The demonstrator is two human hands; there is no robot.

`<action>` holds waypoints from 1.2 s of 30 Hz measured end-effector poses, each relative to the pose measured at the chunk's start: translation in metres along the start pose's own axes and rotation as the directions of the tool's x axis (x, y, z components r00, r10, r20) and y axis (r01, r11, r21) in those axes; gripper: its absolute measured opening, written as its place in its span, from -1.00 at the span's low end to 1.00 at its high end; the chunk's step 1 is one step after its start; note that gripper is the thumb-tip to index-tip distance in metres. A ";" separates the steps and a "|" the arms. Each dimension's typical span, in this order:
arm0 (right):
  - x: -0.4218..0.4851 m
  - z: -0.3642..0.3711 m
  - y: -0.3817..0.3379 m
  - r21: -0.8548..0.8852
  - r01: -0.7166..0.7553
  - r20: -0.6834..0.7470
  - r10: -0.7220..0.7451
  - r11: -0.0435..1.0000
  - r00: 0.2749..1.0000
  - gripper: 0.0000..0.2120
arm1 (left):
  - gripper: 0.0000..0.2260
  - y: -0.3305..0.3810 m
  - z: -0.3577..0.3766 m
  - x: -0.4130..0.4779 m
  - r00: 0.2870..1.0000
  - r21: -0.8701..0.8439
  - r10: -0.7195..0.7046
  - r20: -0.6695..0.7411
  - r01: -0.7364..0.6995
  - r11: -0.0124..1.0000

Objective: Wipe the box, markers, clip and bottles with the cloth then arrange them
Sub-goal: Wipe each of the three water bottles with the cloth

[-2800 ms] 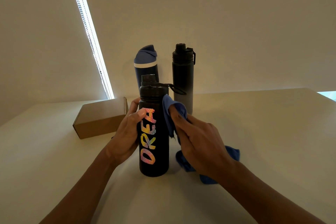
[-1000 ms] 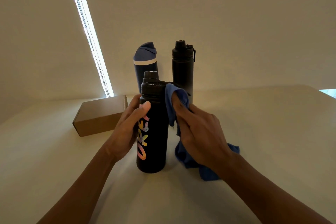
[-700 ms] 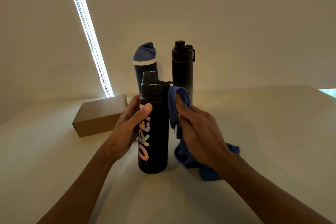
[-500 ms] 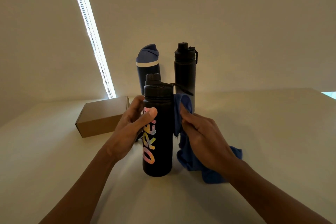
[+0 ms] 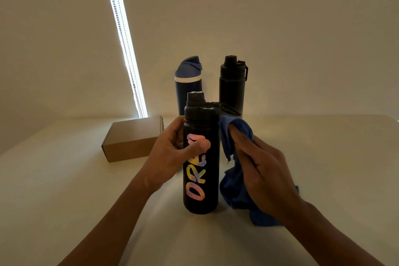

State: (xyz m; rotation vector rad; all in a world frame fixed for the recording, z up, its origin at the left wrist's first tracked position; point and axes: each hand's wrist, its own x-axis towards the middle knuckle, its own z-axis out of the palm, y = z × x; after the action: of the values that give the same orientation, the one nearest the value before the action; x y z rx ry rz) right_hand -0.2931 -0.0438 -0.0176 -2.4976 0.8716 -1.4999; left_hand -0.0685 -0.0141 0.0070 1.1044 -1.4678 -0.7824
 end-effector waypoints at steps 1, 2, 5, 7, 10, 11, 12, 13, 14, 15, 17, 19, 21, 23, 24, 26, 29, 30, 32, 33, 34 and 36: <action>0.001 -0.002 0.001 0.017 -0.001 -0.019 0.001 1.000 1.000 -0.57 | -0.51 0.000 0.000 0.001 1.000 0.028 0.022 -0.016 -0.022 0.999; 0.002 -0.003 0.002 0.042 -0.003 -0.038 0.004 0.999 0.999 -0.57 | -0.47 0.000 0.000 0.002 0.999 0.060 0.043 -0.031 -0.041 0.997; 0.004 -0.009 0.002 0.167 -0.031 -0.077 0.045 0.985 0.996 -0.61 | -0.36 0.000 0.000 0.003 0.995 0.137 0.073 -0.062 -0.064 0.989; 0.004 -0.009 0.000 0.247 -0.069 -0.071 0.089 0.966 0.994 -0.51 | -0.35 -0.002 -0.001 0.004 0.995 0.156 0.080 -0.064 -0.069 0.985; 0.006 -0.011 -0.001 0.228 -0.028 -0.113 0.055 0.973 0.992 -0.69 | -0.31 -0.004 0.001 0.003 0.990 0.200 0.108 -0.087 -0.088 0.976; 0.007 -0.014 -0.002 0.205 -0.021 -0.134 0.049 0.979 0.990 -0.72 | -0.30 -0.004 0.002 0.003 0.988 0.216 0.118 -0.100 -0.094 0.972; 0.008 -0.017 -0.002 0.181 -0.013 -0.154 0.041 0.983 0.987 -0.72 | -0.29 -0.004 0.002 0.003 0.985 0.231 0.129 -0.117 -0.100 0.968; 0.009 -0.020 -0.004 0.152 0.007 -0.162 0.018 0.988 0.987 -0.71 | -0.28 -0.004 0.003 0.002 0.981 0.245 0.146 -0.131 -0.110 0.963; 0.008 -0.022 -0.006 0.126 0.040 -0.165 -0.019 0.991 0.986 -0.71 | -0.28 -0.004 0.003 0.002 0.977 0.257 0.162 -0.141 -0.122 0.959; 0.008 -0.025 -0.009 0.093 0.074 -0.152 -0.059 0.993 0.987 -0.71 | -0.27 -0.004 0.004 0.002 0.973 0.271 0.181 -0.143 -0.137 0.953; 0.007 -0.023 -0.013 0.027 0.119 -0.098 -0.116 0.992 0.988 -0.69 | -0.26 -0.005 0.005 0.003 0.965 0.312 0.223 -0.136 -0.172 0.935; 0.008 -0.020 -0.014 -0.034 0.127 -0.032 -0.128 0.991 0.991 -0.66 | -0.26 -0.006 0.005 0.003 0.961 0.337 0.242 -0.135 -0.185 0.923; 0.009 -0.020 -0.012 -0.098 0.138 -0.019 -0.141 0.985 0.990 -0.68 | -0.28 -0.006 0.005 0.003 0.963 0.342 0.233 -0.139 -0.174 0.923; 0.008 -0.023 -0.004 -0.086 0.099 -0.028 -0.102 0.991 0.994 -0.70 | -0.29 -0.005 0.006 0.003 0.963 0.351 0.235 -0.129 -0.177 0.919; 0.007 -0.022 0.001 -0.057 0.070 -0.040 -0.073 0.996 0.997 -0.71 | -0.29 -0.005 0.006 0.003 0.963 0.356 0.238 -0.123 -0.181 0.917; 0.007 -0.021 0.004 -0.042 0.052 -0.056 -0.054 0.998 0.997 -0.71 | -0.29 -0.005 0.006 0.003 0.962 0.364 0.248 -0.115 -0.191 0.912; 0.005 -0.016 0.000 -0.031 0.166 -0.070 -0.168 0.986 0.983 -0.74 | -0.28 -0.006 0.004 0.003 0.962 0.371 0.247 -0.112 -0.190 0.909; 0.006 -0.015 -0.001 -0.021 0.181 -0.079 -0.182 0.983 0.980 -0.74 | -0.29 -0.006 0.004 0.003 0.962 0.370 0.251 -0.108 -0.195 0.908; 0.009 -0.017 0.002 -0.013 0.108 -0.088 -0.109 0.994 0.990 -0.66 | -0.29 -0.006 0.004 0.003 0.962 0.370 0.254 -0.101 -0.200 0.907; 0.009 -0.017 0.004 -0.033 0.068 -0.093 -0.071 0.997 0.993 -0.58 | -0.29 -0.006 0.004 0.004 0.963 0.369 0.252 -0.098 -0.200 0.908; 0.009 -0.018 0.006 -0.050 0.040 -0.103 -0.045 0.998 0.994 -0.50 | -0.28 -0.007 0.005 0.005 0.964 0.370 0.250 -0.096 -0.198 0.908; 0.005 -0.017 0.009 -0.018 0.049 -0.113 -0.050 0.999 0.992 -0.40 | -0.26 -0.009 0.005 0.005 0.966 0.373 0.242 -0.091 -0.192 0.908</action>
State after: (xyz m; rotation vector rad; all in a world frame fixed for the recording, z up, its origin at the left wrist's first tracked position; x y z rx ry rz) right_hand -0.3090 -0.0501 -0.0084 -2.4831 0.8464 -1.6720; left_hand -0.0715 -0.0226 0.0001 1.2131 -1.6239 -0.2766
